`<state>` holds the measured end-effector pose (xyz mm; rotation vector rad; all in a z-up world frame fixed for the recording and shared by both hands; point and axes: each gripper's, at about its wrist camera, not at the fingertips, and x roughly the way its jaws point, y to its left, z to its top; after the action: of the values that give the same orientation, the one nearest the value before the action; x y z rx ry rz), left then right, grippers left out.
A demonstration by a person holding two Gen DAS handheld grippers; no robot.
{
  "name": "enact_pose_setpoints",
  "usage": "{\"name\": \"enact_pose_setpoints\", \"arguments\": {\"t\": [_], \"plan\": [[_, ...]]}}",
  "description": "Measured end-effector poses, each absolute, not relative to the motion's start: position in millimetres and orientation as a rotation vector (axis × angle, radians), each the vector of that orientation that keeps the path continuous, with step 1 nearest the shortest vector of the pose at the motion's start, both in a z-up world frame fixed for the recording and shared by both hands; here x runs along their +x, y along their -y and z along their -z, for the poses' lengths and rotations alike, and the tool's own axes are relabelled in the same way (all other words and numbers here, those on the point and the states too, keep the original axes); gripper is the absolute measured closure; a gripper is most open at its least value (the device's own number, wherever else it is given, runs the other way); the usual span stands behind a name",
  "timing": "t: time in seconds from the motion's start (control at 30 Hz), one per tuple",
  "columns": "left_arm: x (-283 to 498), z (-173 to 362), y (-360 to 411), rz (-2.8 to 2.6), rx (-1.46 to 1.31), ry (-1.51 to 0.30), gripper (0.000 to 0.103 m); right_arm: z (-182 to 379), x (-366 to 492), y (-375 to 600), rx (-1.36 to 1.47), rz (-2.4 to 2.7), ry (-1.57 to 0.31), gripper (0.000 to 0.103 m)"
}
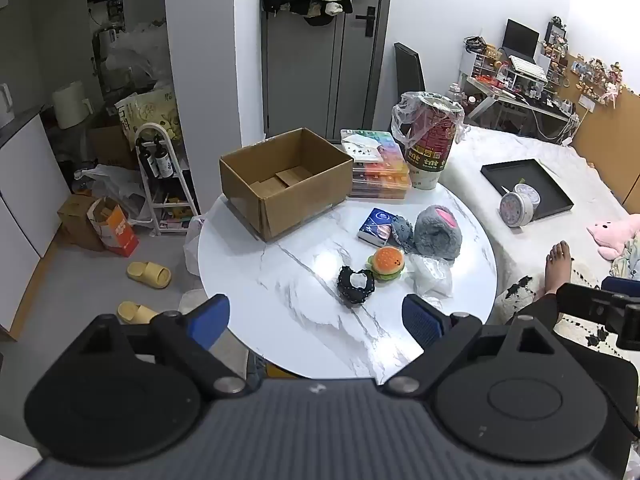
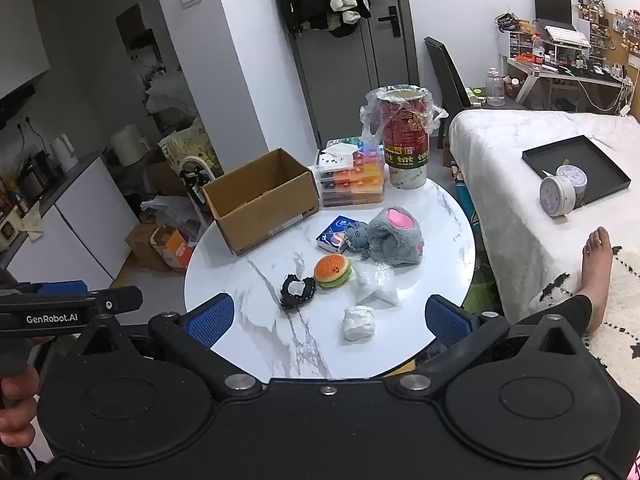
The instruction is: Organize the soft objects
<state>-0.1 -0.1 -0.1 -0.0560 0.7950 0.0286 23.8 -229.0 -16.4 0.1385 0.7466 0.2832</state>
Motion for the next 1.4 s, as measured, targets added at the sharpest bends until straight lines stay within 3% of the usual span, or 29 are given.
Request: {"name": "enact_pose_setpoints", "arguments": {"t": [1.4], "plan": [[-1.7, 0.5, 0.8, -0.035, -0.056, -0.786, 0.011, 18.7, 24.7, 226.1, 0.122, -0.291, -0.755, 0.000]]}}
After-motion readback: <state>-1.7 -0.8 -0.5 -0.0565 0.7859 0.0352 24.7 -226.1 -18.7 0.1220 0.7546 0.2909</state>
